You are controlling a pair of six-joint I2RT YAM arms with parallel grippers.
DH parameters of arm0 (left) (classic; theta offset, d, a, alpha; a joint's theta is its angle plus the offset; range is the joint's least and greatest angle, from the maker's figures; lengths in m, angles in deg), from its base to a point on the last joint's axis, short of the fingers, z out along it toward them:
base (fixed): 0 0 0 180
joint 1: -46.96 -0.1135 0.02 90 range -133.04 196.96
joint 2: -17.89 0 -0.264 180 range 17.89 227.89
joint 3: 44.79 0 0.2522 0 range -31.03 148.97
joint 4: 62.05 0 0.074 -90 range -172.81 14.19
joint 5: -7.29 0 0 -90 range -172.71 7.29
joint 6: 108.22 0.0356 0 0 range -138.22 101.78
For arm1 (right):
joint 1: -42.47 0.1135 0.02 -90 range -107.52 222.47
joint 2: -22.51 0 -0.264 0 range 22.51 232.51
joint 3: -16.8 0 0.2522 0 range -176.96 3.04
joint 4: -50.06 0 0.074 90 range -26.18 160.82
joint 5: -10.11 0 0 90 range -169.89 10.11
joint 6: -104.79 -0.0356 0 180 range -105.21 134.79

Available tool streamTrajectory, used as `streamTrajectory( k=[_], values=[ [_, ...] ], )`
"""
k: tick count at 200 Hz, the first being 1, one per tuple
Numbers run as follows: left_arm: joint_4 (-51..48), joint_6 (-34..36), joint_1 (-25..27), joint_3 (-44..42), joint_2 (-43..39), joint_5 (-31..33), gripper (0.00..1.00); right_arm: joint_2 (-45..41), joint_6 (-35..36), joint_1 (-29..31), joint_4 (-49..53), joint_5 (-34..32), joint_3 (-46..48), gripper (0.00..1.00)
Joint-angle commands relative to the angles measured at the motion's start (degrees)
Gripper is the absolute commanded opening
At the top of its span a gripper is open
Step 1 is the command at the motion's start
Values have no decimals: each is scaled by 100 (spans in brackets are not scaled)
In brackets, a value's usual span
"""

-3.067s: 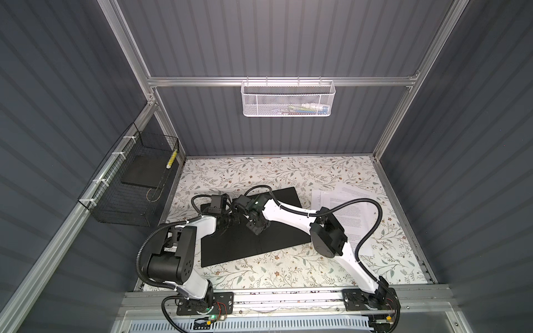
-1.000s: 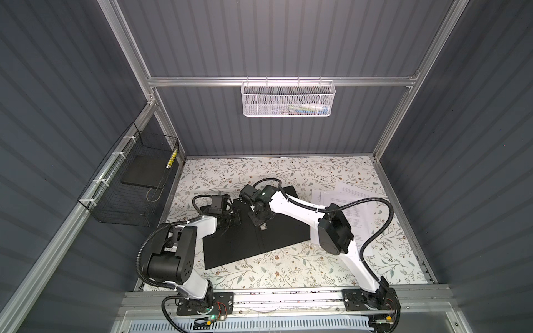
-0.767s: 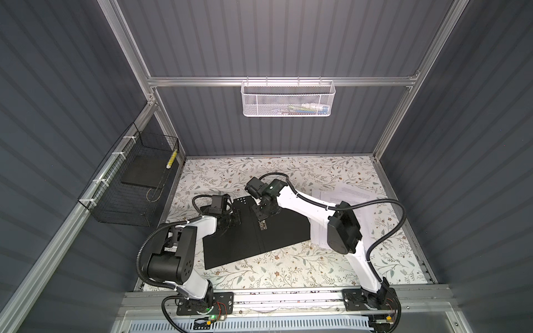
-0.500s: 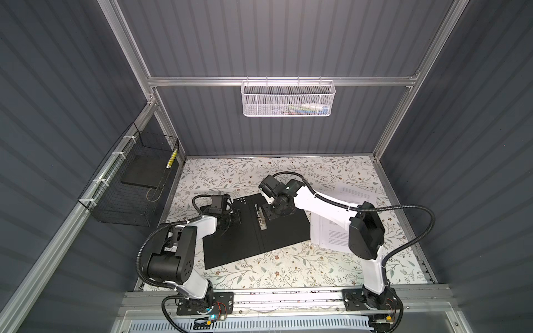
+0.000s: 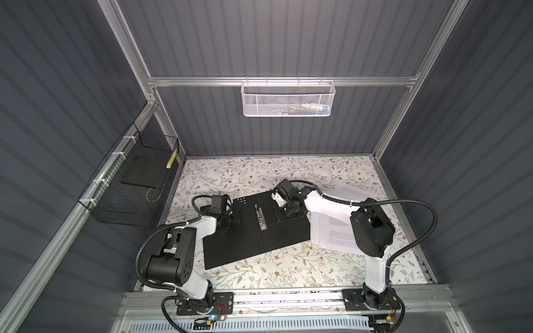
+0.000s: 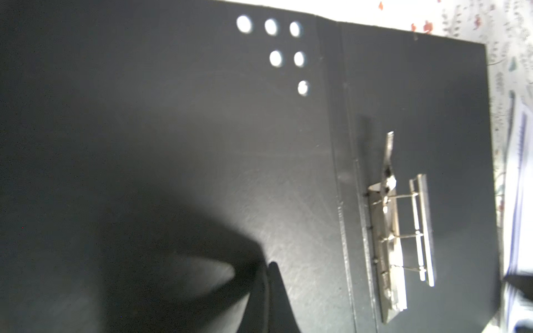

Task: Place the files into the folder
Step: 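Flip the clip lever open and raise the right gripper away, then move the open right gripper over the paper stack while left arm reaches over folder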

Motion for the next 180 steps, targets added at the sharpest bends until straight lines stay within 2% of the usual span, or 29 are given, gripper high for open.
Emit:
streamTrajectory(
  k=[1,17,25,53,67,79,87,119,180],
  values=[
    [-774,-68,-18,60,-260,384,0,-228,414,-593,-14,50,-49,56],
    [-597,-313,-16,-19,-619,164,0,-295,587,-864,-258,-87,88,60],
    [-455,-443,-11,-98,-792,29,6,-273,624,-1018,-299,-51,93,61],
    [-826,-496,-8,-46,-1009,155,42,-71,654,-1386,-191,204,-24,63],
    [-1059,-465,-10,-17,-1059,400,67,-59,705,-1479,-364,124,110,64],
    [-1110,-504,-14,-43,-1162,603,82,-4,706,-1562,-453,179,197,65],
    [-1180,-547,-28,-25,-1234,684,88,49,680,-1578,-503,255,252,65],
    [-1321,-667,-44,0,-1425,855,99,233,671,-1591,-682,542,369,66],
    [-1139,-633,-70,-50,-1356,442,99,362,638,-1593,-576,366,562,66]
  ],
)
